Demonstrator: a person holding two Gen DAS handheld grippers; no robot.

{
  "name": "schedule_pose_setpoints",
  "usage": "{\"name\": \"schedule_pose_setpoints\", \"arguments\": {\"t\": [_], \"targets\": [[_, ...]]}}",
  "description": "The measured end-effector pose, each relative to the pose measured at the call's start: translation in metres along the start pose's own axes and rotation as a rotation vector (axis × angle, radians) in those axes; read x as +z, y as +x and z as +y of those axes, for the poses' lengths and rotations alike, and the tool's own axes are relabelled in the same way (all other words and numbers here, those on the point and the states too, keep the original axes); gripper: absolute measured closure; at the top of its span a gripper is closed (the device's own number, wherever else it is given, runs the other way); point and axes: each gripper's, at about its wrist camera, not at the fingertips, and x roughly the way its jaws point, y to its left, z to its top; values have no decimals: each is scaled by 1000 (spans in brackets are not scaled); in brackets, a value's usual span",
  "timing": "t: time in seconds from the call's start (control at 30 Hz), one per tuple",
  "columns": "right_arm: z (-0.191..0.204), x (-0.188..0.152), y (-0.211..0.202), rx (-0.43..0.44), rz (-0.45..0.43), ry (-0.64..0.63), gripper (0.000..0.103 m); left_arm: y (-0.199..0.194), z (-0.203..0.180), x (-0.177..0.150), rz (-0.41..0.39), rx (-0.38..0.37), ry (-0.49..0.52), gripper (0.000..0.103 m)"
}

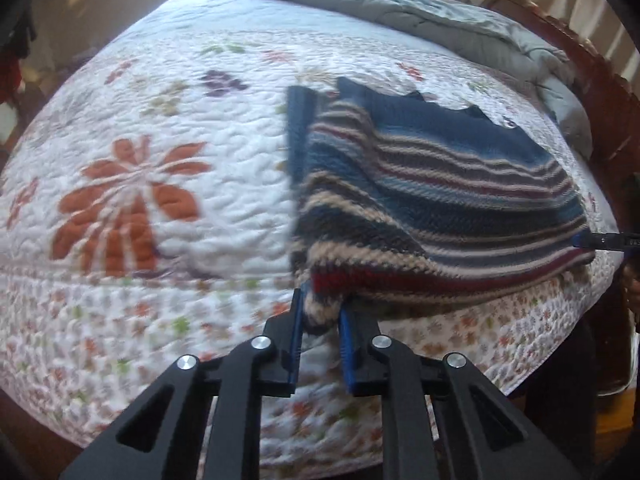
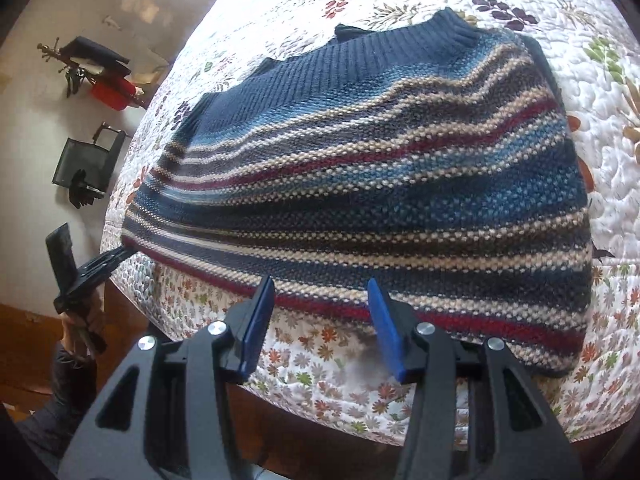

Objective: Fold small clothes

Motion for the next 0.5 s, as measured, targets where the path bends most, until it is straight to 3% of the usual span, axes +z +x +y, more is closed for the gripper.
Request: {"name": "schedule_pose_setpoints", "arguments": {"t": [0.07, 0.13, 0.23, 0.33, 0.47, 0.5], "targets": [[-6, -1, 4, -19, 17, 12, 52, 7, 8, -5, 43, 18, -9, 89], [-12, -1, 8, -27, 32, 29, 52, 13, 5, -11, 82, 54, 4, 99], [-19, -5, 7, -18, 34, 46, 52, 10, 4, -13, 97, 85, 26, 98], [-22, -8, -9, -32, 2, 47, 52, -18, -1, -9, 28, 106, 9, 92], [-40, -6, -52, -103, -83, 84, 47, -42, -34, 16, -52, 75, 73, 59], [-45, -4, -59, -113, -96, 93, 45, -41, -43, 24, -56, 66, 95, 59]]}}
